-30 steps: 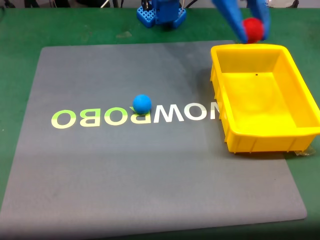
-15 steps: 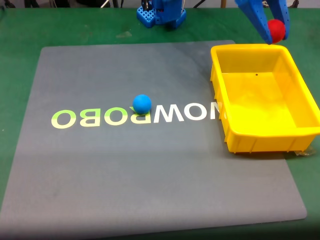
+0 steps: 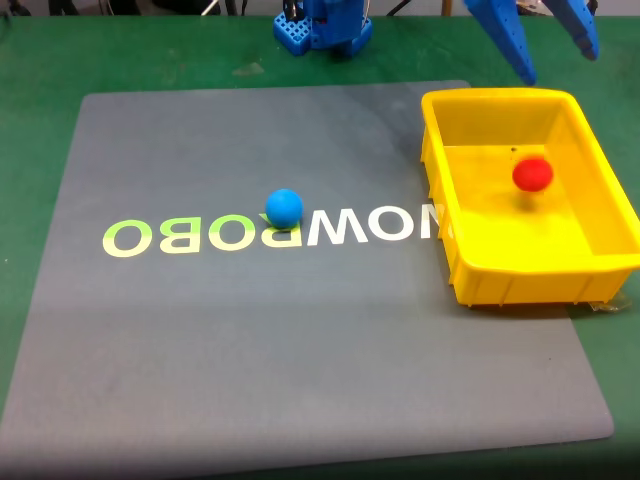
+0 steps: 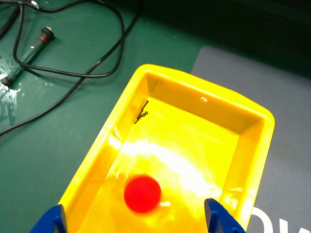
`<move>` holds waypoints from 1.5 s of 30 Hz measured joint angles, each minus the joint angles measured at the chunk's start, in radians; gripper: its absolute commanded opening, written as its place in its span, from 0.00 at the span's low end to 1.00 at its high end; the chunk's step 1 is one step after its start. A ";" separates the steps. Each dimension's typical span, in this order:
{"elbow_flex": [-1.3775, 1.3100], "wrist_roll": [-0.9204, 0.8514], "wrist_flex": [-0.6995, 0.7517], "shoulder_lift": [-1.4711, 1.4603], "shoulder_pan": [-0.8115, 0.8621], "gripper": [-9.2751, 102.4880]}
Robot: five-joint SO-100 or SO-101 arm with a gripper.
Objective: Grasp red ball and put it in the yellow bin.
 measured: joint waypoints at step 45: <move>1.709 -0.324 0.351 1.687 0.586 0.08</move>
